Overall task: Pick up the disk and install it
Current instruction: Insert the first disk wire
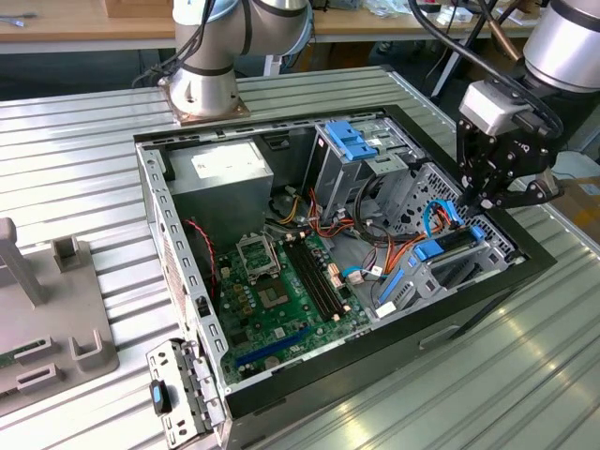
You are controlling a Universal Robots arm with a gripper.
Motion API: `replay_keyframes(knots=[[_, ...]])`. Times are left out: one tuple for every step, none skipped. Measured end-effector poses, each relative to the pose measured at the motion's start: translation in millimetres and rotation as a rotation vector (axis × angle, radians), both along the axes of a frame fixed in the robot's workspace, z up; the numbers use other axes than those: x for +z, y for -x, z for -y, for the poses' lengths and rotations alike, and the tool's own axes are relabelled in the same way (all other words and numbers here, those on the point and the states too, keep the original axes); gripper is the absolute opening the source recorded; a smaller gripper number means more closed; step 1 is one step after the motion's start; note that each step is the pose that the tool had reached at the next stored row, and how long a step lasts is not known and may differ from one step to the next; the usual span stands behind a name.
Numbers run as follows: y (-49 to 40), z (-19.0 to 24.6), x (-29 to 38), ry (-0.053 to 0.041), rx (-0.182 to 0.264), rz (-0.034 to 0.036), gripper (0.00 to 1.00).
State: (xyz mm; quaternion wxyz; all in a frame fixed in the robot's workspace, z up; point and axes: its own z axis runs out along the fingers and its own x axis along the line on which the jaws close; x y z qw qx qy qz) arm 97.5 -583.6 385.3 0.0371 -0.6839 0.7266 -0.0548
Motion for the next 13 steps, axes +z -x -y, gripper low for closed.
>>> replay_keyframes(knots=[[-0.2, -0.1, -0.1, 0.0001, 0.0, -0.0055, 0.24], [-0.2, -0.1, -0.1, 0.0001, 0.0, -0.0132, 0.24], [-0.1, -0.1, -0.1, 0.0002, 0.0, -0.019, 0.24], [0.0, 0.0, -0.2, 0.0001, 0.0, -0.0195, 0.24], [-0.1, 0.0, -0.2, 0.0001, 0.0, -0.0198, 0.24], [-0.9, 0.0, -0.3, 0.0001, 0.0, -0.022, 0.24], [-1.9, -0.1, -0.4, 0.0008, 0.0, -0.0248, 0.24], [-4.2, -0.6, -0.7, 0.0055, -0.001, -0.0329, 0.24], [-7.3, -0.8, -1.2, 0.008, -0.001, -0.0402, 0.24], [-9.0, -0.8, -2.1, 0.007, -0.001, -0.0415, 0.24], [-10.7, -0.9, -5.5, -0.0031, -0.004, -0.046, 0.24], [-11.1, -0.9, -6.6, -0.0026, -0.006, -0.0555, 0.24], [-11.1, -0.9, -6.6, -0.0025, -0.007, -0.0578, 0.24]])
